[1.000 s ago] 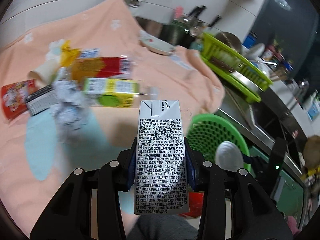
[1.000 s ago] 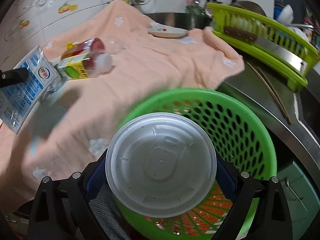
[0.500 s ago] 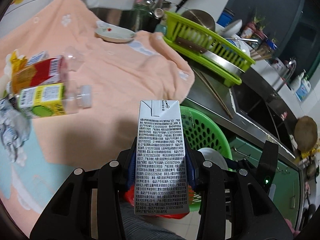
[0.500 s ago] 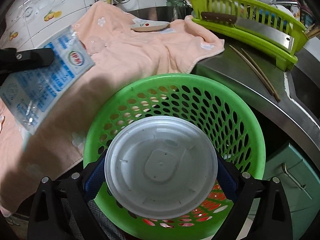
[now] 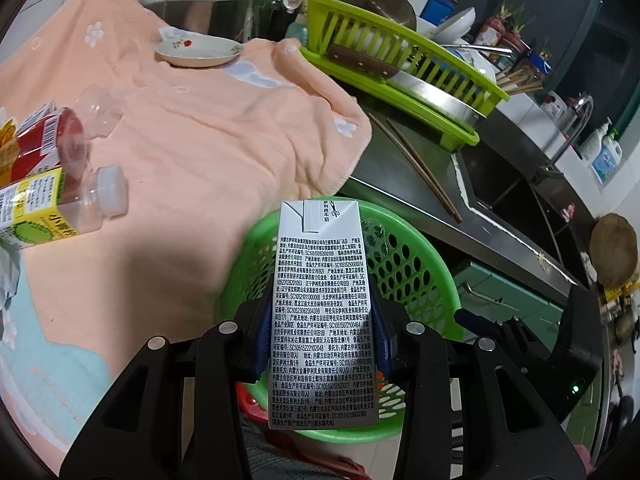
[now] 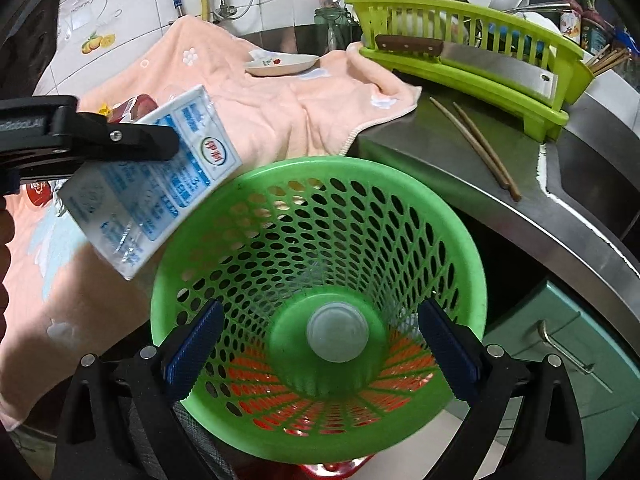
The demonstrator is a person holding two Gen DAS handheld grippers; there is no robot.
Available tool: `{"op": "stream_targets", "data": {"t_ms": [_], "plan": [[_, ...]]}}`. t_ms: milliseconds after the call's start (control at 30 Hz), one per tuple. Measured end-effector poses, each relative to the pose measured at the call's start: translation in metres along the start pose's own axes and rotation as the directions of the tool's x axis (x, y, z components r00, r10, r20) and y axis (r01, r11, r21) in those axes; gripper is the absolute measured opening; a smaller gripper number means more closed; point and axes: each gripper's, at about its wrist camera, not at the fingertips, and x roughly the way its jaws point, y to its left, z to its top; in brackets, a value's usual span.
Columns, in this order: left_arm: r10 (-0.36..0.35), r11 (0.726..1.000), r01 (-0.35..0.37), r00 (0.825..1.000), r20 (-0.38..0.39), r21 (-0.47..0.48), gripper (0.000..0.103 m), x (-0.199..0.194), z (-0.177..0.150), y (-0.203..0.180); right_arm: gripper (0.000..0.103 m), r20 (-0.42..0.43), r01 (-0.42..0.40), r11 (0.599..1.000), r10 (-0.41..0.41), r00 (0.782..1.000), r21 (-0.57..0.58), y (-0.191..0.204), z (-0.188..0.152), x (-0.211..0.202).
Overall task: Collect trash
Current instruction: 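Carry the lid over the green basket and release it while the left gripper drops the carton in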
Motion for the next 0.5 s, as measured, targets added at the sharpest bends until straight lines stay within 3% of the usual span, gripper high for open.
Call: {"op": "stream_targets", "data": {"t_ms": [233,333,500], "plan": [[0.0,1.0,0.0,1.0,-0.008,0.013,0.042,0.006,0.001,-0.008,0.094,0.002,0.002,1.0,-0.002,1.0,0.01,-0.003,-0.004,-0.003],[0.002,1.0,-0.002,1.0,-0.004,0.016,0.053,0.006,0.0,-0.01,0.094,0.003,0.001,1.0,-0.001,1.0,0.011,-0.003,-0.004,-0.004],[0.012,0.999,-0.013,1.0,0.014,0.033,0.058,0.0,-0.001,-0.012,0.094,0.006,-0.003,1.0,0.002,1.0,0.013,0.0,-0.004,-0.005]]}}
